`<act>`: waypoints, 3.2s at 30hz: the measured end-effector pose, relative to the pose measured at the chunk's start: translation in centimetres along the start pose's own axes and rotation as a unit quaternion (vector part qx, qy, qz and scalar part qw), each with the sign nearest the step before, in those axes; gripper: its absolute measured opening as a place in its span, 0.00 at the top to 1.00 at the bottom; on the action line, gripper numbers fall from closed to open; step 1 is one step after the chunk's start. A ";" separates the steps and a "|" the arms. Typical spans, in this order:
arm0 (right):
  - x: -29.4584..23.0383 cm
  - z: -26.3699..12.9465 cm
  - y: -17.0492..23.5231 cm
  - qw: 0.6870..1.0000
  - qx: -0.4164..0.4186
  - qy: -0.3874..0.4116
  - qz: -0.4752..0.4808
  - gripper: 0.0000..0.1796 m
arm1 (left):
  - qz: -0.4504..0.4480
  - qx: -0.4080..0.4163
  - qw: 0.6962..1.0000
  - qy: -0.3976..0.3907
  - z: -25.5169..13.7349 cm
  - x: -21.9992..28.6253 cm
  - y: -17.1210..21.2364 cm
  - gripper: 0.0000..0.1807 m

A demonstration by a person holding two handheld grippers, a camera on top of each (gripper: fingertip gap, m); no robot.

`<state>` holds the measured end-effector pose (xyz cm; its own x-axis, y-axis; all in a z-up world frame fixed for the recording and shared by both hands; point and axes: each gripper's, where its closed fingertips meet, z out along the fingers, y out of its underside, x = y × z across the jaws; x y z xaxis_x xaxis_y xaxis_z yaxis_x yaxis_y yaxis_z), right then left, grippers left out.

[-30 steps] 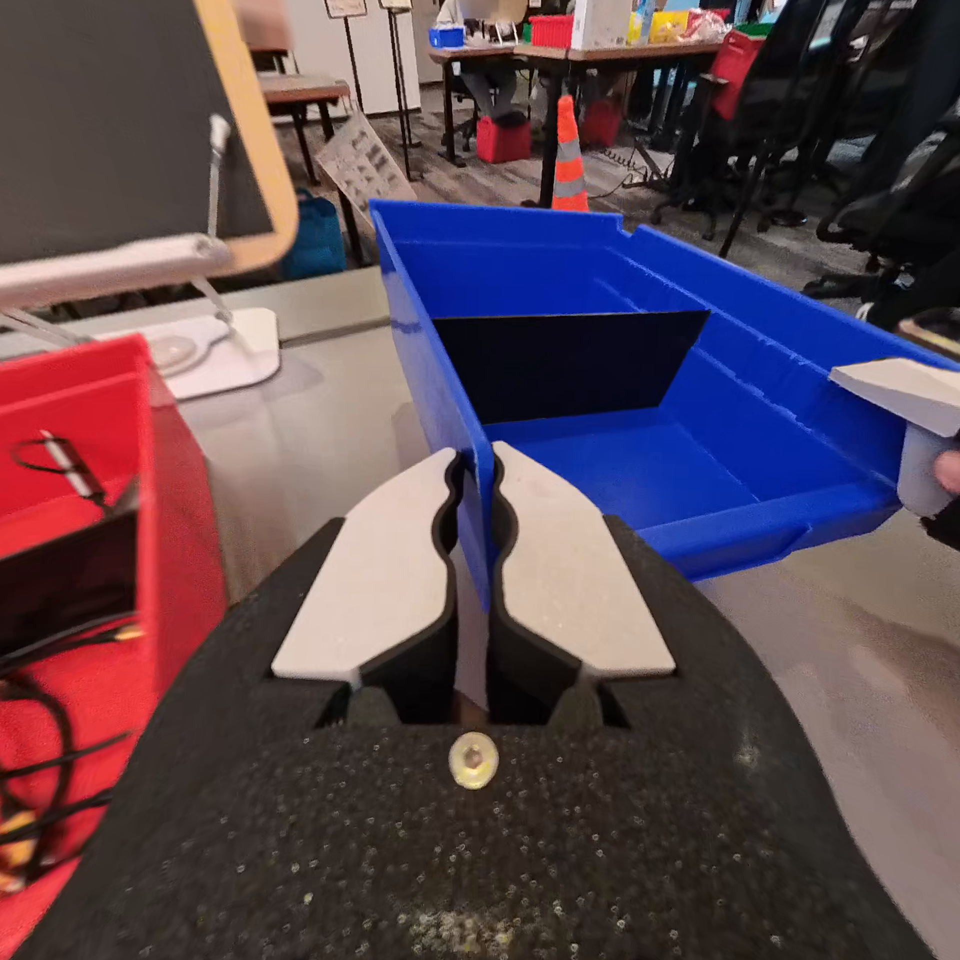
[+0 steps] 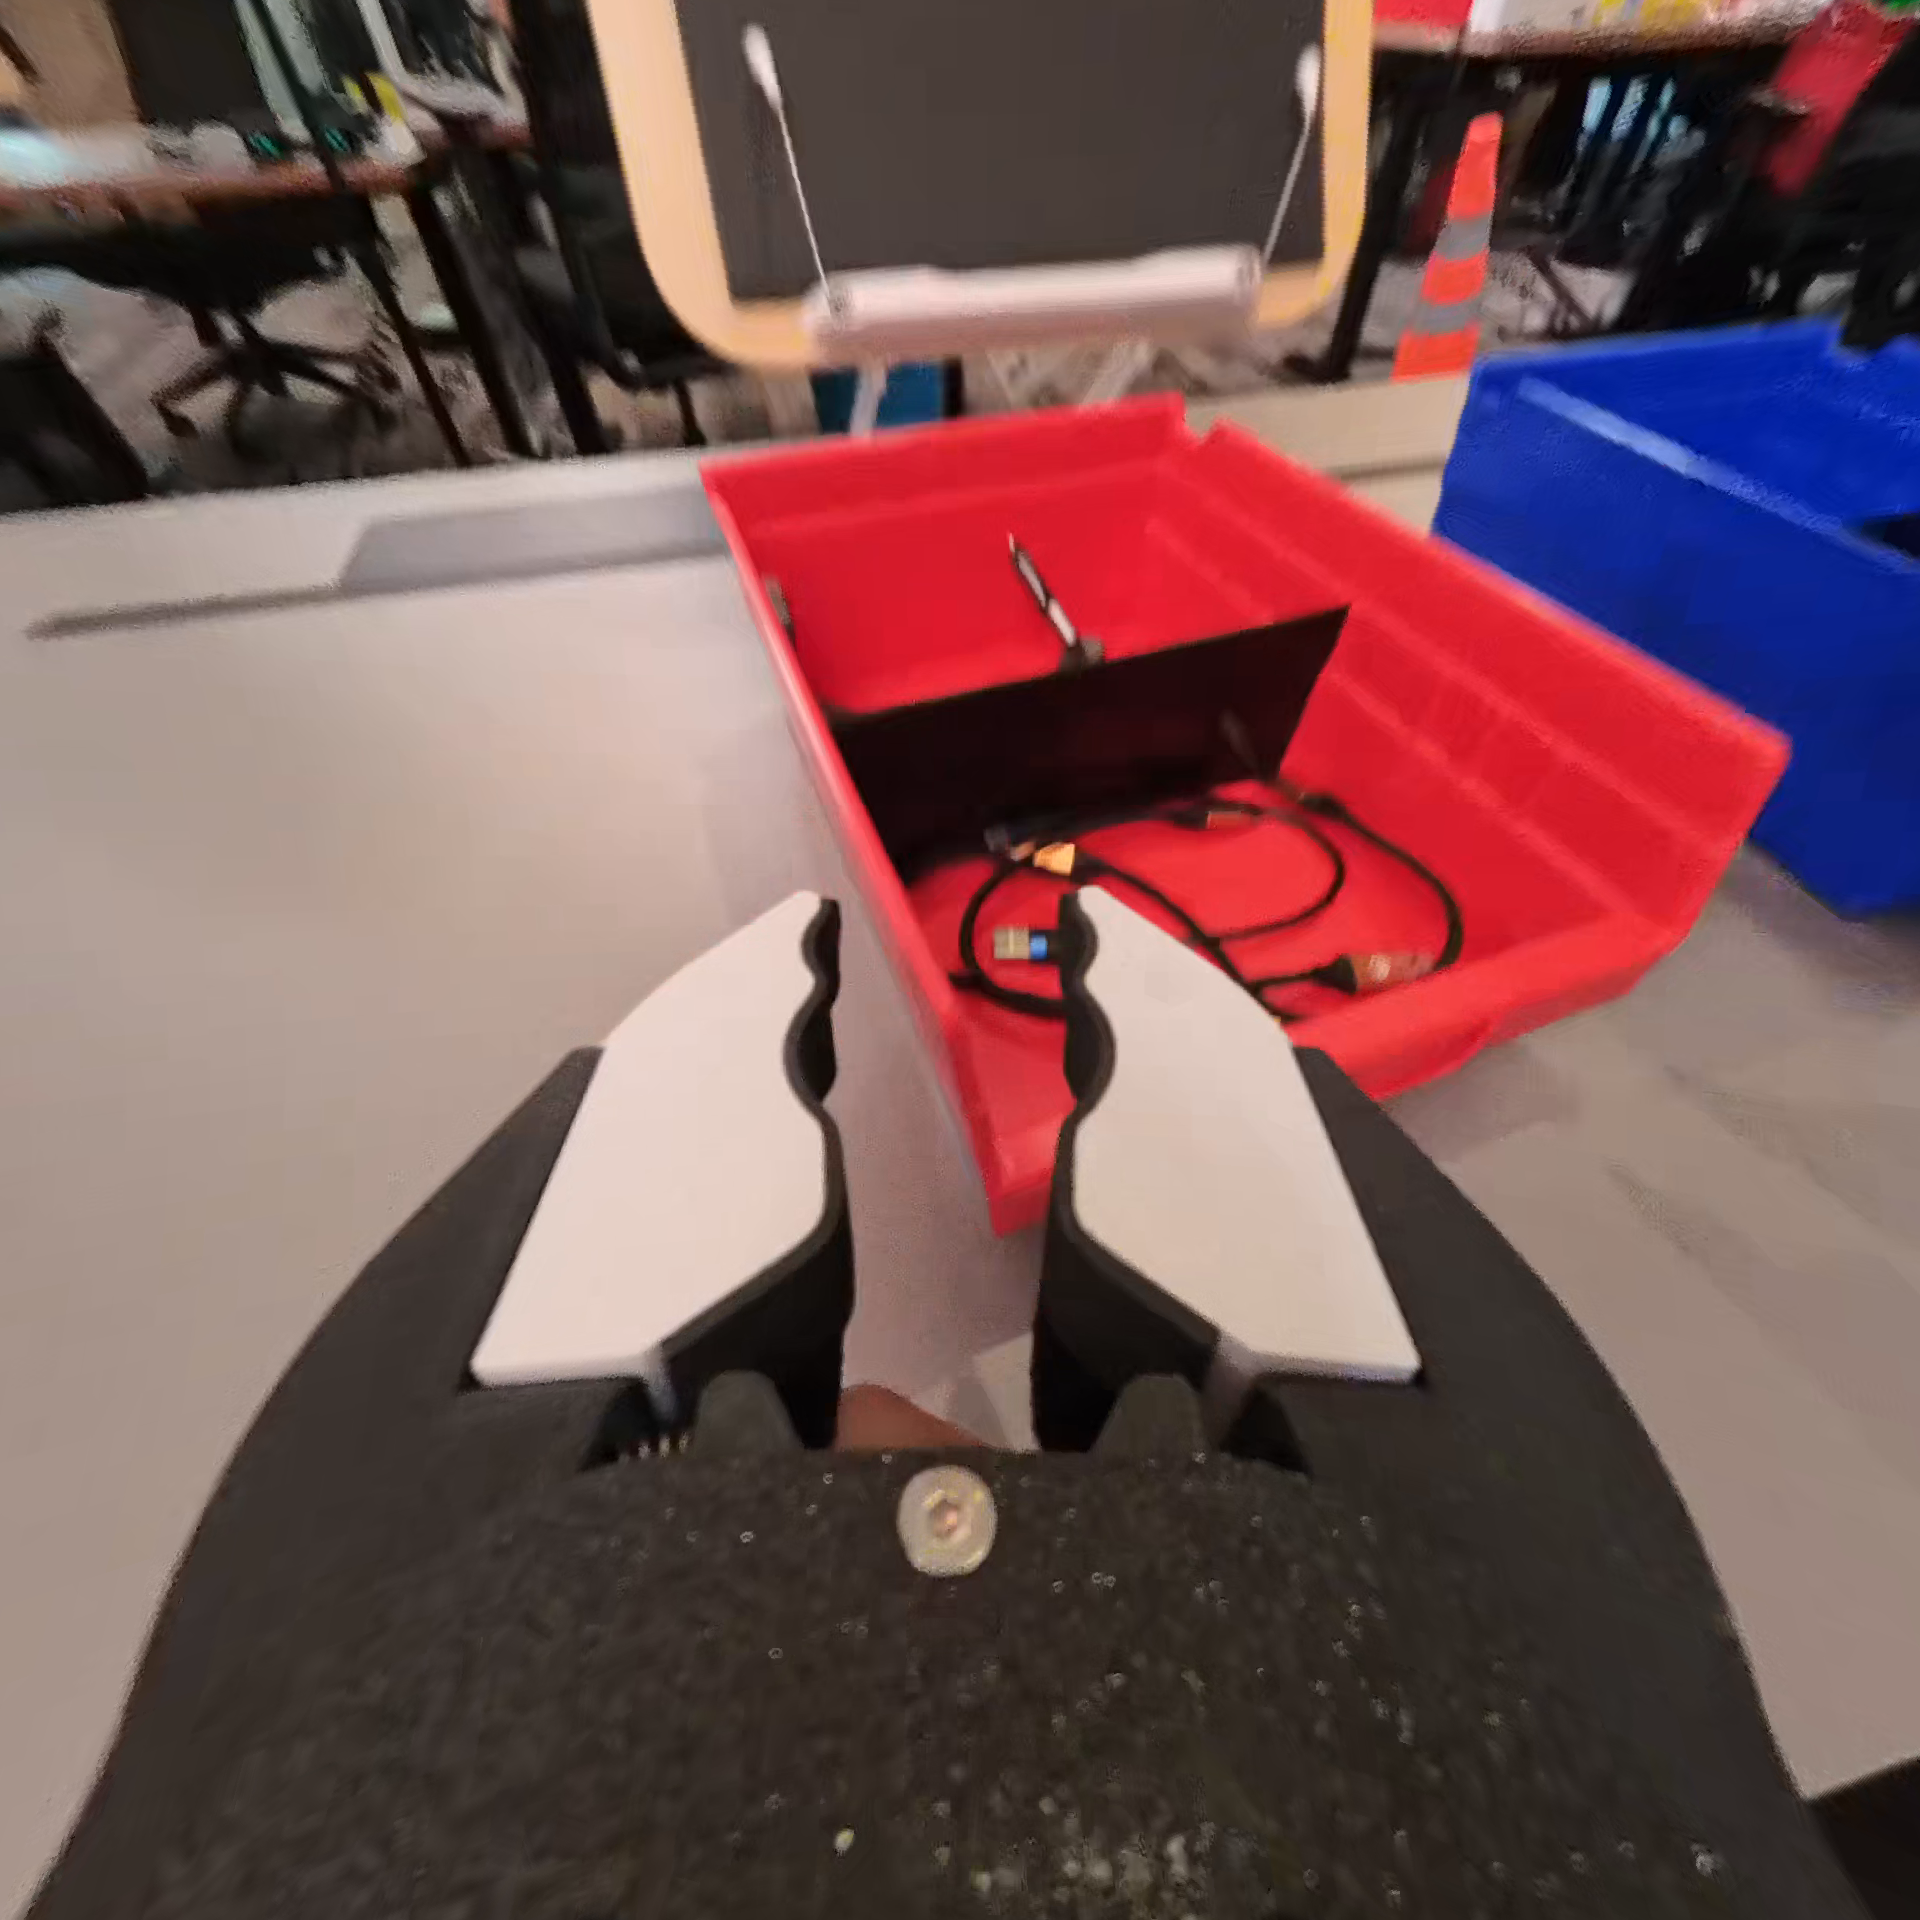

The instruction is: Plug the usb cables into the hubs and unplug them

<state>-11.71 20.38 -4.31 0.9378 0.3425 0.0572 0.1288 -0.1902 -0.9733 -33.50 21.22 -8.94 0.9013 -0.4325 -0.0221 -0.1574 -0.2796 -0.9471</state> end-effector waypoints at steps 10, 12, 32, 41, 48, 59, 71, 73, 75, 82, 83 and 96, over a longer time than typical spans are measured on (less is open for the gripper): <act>-3.9 6.3 7.9 0.989 -0.094 0.084 0.080 0.89 | -0.012 -0.056 0.998 0.010 3.9 -1.8 4.4 0.94; -4.2 6.4 7.6 0.987 -0.091 0.102 0.089 0.96 | 0.015 -0.060 0.997 -0.040 3.3 -2.8 4.4 0.97; -24.9 17.4 1.8 0.997 -0.051 0.052 0.037 0.96 | 0.024 -0.060 0.993 -0.099 -4.5 -25.4 6.2 0.98; -28.0 14.8 2.6 0.985 -0.059 -0.142 0.075 0.88 | -0.121 -0.023 0.985 -0.120 -4.7 -27.5 5.9 0.98; -23.7 9.2 0.8 0.977 -0.059 -0.200 0.054 0.90 | -0.152 0.014 0.981 -0.121 -6.0 -26.4 4.6 0.90; -0.9 -2.6 -0.9 0.997 0.034 -0.059 0.041 0.90 | -0.106 0.097 0.976 -0.166 -9.7 -22.5 0.8 0.94; 18.4 -12.3 10.2 0.962 0.010 0.248 0.115 0.88 | 0.027 -0.001 0.997 -0.069 -3.2 -12.4 3.5 0.94; 17.6 -11.7 10.4 0.965 0.010 0.218 0.148 0.88 | 0.017 -0.003 0.998 -0.055 -2.6 -12.1 3.6 0.94; 16.8 -11.1 10.8 0.967 0.002 0.205 0.152 0.89 | 0.009 -0.004 0.999 -0.048 -2.3 -12.1 3.6 0.93; 15.1 -9.5 10.6 0.977 -0.012 0.175 0.124 0.91 | -0.006 -0.021 0.999 -0.031 -1.9 -12.2 4.4 0.90; 14.9 -9.4 10.6 0.977 -0.014 0.174 0.120 0.92 | -0.008 -0.024 0.999 -0.026 -1.8 -12.1 4.5 0.90; 10.4 -7.1 9.5 0.994 -0.012 0.099 0.043 0.93 | -0.016 -0.097 0.987 0.125 -1.9 -11.6 -0.7 0.85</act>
<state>1.61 15.62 -11.39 0.9905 0.1365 0.0190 0.0508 -0.2338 -0.9709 -44.59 24.75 -7.43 0.7830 -0.6123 0.1097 -0.2267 -0.4450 -0.8664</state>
